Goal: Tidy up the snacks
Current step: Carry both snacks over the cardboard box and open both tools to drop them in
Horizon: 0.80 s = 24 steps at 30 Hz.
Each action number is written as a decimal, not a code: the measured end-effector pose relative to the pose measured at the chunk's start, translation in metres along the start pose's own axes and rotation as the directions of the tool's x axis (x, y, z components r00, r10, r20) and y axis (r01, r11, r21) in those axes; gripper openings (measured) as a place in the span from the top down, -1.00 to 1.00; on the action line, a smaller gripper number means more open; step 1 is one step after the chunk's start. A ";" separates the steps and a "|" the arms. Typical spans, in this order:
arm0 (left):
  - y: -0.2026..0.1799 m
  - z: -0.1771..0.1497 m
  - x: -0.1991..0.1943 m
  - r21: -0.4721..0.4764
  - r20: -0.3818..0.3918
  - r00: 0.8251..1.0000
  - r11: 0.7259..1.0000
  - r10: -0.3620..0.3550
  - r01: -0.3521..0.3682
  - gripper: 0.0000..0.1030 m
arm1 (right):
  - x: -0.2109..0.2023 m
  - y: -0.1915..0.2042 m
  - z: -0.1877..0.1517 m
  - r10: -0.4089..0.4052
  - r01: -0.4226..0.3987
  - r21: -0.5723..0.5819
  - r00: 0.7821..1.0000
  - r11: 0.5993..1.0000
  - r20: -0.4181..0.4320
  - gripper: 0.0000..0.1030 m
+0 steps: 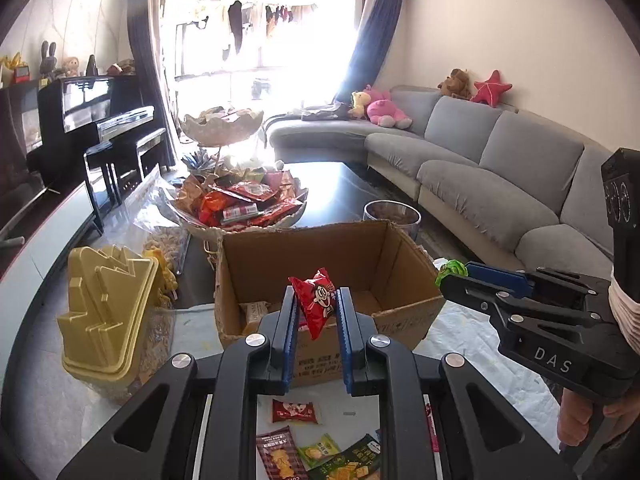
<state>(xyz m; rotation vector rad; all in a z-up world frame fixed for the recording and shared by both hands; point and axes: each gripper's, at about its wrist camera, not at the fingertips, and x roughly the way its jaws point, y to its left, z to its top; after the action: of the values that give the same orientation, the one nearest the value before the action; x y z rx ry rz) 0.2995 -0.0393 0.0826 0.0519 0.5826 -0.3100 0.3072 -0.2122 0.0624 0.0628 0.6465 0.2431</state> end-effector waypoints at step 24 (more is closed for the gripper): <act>0.024 0.037 0.074 -0.017 -0.089 0.996 0.999 0.032 -0.033 -0.07 | 0.063 -0.016 0.041 -0.031 0.032 0.010 0.999 0.999 -0.042 0.33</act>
<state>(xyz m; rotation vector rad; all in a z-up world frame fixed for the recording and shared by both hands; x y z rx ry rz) 0.3854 -0.0422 0.0721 0.0570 0.6721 -0.2716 0.3840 -0.2115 0.0560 0.0582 0.6899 0.2107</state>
